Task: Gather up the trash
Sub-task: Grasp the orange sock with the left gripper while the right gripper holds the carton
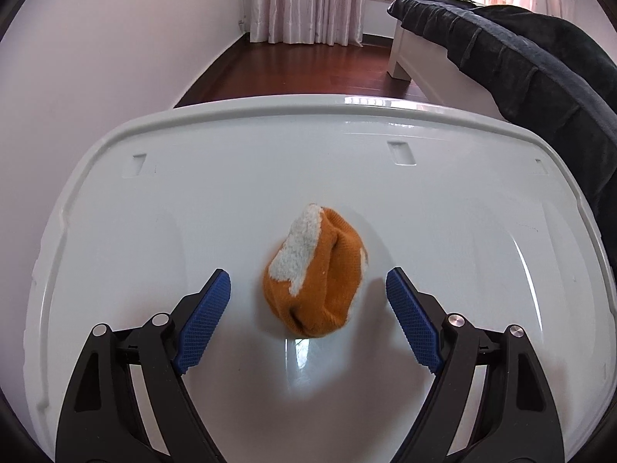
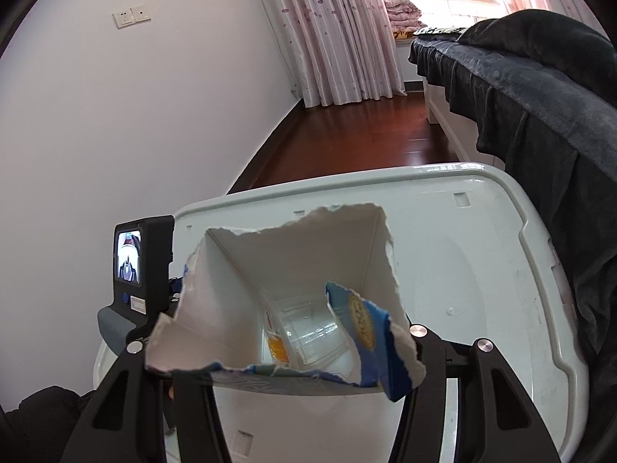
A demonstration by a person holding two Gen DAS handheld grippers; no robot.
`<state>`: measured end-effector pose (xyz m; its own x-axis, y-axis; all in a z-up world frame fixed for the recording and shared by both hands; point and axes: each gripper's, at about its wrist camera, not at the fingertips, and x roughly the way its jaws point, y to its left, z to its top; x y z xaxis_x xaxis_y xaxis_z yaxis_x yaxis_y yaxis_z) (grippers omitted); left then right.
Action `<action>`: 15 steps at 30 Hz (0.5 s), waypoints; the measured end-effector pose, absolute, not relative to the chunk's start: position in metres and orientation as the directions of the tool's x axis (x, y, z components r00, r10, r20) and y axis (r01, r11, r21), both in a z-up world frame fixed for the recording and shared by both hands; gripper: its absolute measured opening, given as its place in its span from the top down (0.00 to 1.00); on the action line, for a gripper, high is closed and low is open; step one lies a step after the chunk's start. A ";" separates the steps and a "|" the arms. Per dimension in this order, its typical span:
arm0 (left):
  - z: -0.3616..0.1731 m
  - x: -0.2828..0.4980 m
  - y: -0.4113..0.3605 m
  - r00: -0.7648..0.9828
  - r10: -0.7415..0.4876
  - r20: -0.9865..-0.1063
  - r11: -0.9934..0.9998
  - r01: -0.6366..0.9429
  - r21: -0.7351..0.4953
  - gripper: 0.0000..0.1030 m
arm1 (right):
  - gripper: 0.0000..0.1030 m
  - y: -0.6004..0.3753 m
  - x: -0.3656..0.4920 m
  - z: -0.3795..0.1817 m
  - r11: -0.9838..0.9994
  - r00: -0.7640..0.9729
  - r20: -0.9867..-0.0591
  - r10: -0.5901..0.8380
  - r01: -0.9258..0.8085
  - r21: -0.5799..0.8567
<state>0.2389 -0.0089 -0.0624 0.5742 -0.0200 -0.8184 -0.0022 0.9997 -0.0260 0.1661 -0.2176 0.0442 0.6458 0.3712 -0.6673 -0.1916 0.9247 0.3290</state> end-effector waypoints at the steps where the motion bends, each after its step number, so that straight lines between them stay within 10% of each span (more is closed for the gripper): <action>1: -0.062 0.240 -0.009 0.575 -0.019 -0.818 1.000 -0.008 -0.029 0.22 | 0.48 -0.218 0.166 0.045 0.925 0.647 -0.667 0.371 -0.191 0.329; 7: -0.064 0.241 -0.013 0.568 0.036 -0.822 0.999 -0.026 0.025 0.28 | 0.48 -0.218 0.168 0.045 0.924 0.643 -0.668 0.375 -0.196 0.330; 12: -0.061 0.236 -0.014 0.582 0.077 -0.810 0.997 -0.035 0.070 0.74 | 0.48 -0.217 0.169 0.044 0.929 0.646 -0.672 0.363 -0.196 0.314; 15: -0.060 0.230 -0.016 0.587 0.084 -0.805 0.996 -0.023 0.087 0.77 | 0.48 -0.215 0.169 0.044 0.942 0.654 -0.680 0.331 -0.184 0.281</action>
